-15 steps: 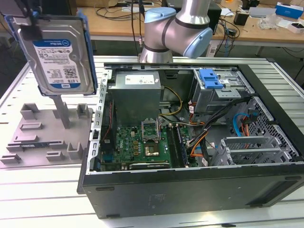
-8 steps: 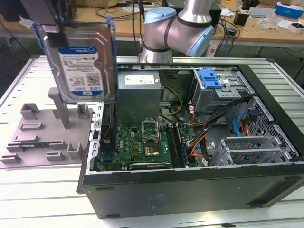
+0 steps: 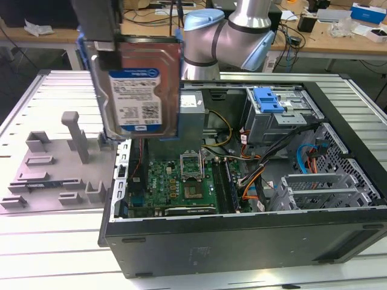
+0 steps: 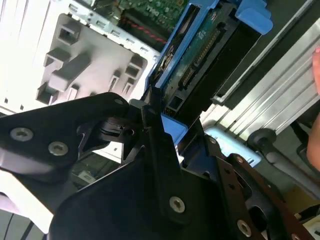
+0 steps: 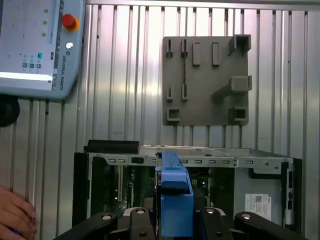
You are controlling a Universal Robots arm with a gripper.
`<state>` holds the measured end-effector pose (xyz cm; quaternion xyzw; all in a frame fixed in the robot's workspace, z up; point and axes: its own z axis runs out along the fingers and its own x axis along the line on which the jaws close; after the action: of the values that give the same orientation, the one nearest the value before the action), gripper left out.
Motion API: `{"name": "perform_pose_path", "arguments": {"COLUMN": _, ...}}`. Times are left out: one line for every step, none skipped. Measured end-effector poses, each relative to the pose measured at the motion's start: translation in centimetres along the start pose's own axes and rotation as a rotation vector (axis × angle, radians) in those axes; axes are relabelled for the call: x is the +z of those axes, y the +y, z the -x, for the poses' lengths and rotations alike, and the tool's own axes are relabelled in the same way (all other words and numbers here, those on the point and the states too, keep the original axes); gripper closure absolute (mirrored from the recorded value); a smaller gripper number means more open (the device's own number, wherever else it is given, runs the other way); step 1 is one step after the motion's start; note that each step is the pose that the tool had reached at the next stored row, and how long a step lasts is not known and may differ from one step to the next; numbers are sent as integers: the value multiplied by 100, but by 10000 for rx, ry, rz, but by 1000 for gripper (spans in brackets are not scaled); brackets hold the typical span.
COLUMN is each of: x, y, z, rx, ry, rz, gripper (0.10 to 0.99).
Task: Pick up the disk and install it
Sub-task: 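Pick up the disk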
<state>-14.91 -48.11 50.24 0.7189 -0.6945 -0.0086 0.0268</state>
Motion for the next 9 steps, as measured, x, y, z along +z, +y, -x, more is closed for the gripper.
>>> {"name": "perform_pose_path", "arguments": {"x": -2, "y": -53, "z": -27, "rx": 0, "ry": -1, "rz": 3, "gripper": 718}}
{"name": "perform_pose_path", "arguments": {"x": -4, "y": -121, "z": -60, "rx": -1, "ry": -1, "rz": 8, "gripper": 718}}
{"name": "perform_pose_path", "arguments": {"x": -6, "y": -166, "z": -82, "rx": 0, "ry": -1, "rz": 12, "gripper": 718}}
{"name": "perform_pose_path", "arguments": {"x": -8, "y": -222, "z": -109, "rx": -2, "ry": -1, "rz": 15, "gripper": 718}}
{"name": "perform_pose_path", "arguments": {"x": -11, "y": -277, "z": -136, "rx": -1, "ry": -1, "rz": 21, "gripper": 718}}
{"name": "perform_pose_path", "arguments": {"x": -12, "y": -328, "z": -161, "rx": -1, "ry": -1, "rz": 24, "gripper": 718}}
{"name": "perform_pose_path", "arguments": {"x": -15, "y": -398, "z": -195, "rx": -1, "ry": -2, "rz": 29, "gripper": 718}}
{"name": "perform_pose_path", "arguments": {"x": -19, "y": -484, "z": -232, "rx": -2, "ry": -1, "rz": 35, "gripper": 718}}
{"name": "perform_pose_path", "arguments": {"x": -23, "y": -587, "z": -272, "rx": -1, "ry": -2, "rz": 42, "gripper": 718}}
